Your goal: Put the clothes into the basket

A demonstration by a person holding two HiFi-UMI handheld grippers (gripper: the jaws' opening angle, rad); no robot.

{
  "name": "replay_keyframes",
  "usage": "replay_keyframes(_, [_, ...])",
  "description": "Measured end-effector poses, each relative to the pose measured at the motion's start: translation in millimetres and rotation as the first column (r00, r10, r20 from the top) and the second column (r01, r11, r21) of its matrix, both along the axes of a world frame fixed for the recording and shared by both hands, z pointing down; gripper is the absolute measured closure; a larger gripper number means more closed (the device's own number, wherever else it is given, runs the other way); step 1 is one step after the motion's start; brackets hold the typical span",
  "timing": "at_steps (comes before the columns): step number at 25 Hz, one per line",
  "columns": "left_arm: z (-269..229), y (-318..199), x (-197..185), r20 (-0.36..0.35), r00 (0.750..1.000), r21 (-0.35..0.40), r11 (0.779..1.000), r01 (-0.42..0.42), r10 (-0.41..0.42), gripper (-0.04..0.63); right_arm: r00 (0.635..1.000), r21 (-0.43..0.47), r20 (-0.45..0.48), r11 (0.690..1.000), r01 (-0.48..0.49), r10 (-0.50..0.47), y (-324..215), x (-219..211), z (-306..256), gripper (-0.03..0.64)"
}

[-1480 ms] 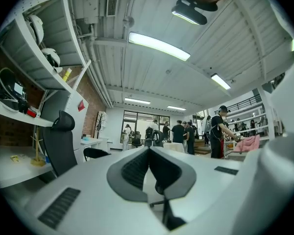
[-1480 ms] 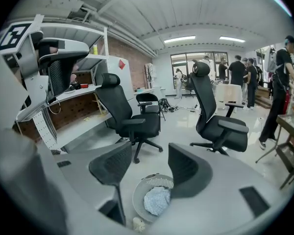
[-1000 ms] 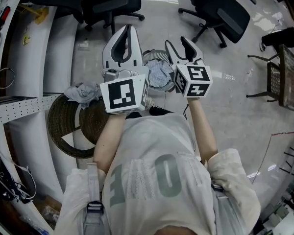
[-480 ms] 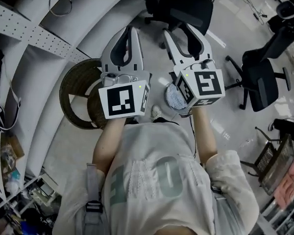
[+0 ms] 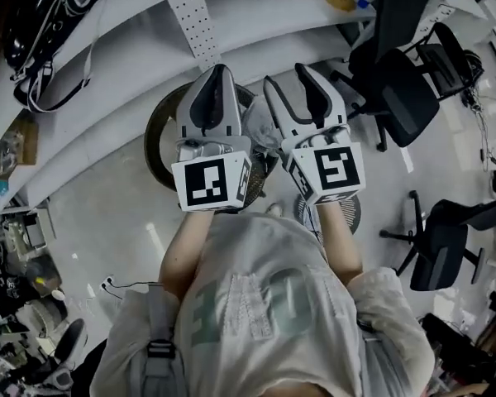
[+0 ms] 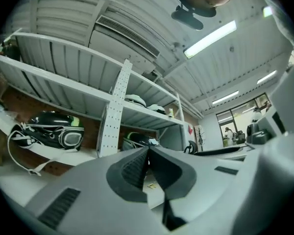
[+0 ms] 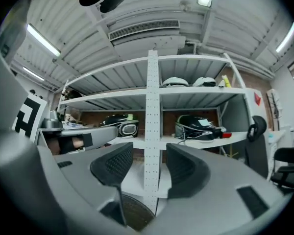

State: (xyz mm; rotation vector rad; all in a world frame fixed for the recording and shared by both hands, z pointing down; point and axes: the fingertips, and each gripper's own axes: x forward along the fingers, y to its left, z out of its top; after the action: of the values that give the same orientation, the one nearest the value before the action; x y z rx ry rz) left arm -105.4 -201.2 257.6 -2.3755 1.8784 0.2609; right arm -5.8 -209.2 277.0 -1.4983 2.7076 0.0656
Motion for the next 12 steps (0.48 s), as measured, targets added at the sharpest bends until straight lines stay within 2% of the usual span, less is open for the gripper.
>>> replay_keyframes(2, [4, 0, -23, 0.007, 0.999, -0.008, 0.999, 0.040, -0.040, 0.577, 0.999, 0.006, -0.017, 0.999, 0.049, -0.049, -1, -26, 0, 0.411])
replay_keyframes(3, [5, 0, -33, 0.005, 0.998, -0.013, 0.998, 0.059, -0.059, 0.577, 0.998, 0.013, -0.028, 0.998, 0.062, -0.062, -2, -35, -1, 0.458])
replay_keyframes(4, [7, 0, -42, 0.001, 0.997, -0.018, 0.997, 0.077, -0.077, 0.577, 0.997, 0.019, -0.038, 0.997, 0.070, -0.069, -2, -43, -2, 0.558])
replay_keyframes(5, [8, 0, -49, -0.003, 0.996, -0.022, 0.996, 0.091, -0.091, 0.577, 0.996, 0.022, -0.047, 0.997, 0.077, -0.076, -2, -50, -2, 0.594])
replay_keyframes(12, [20, 0, -54, -0.009, 0.996, -0.049, 0.994, 0.093, -0.093, 0.577, 0.993, -0.026, -0.030, 0.993, 0.115, -0.116, -1, -65, 11, 0.595])
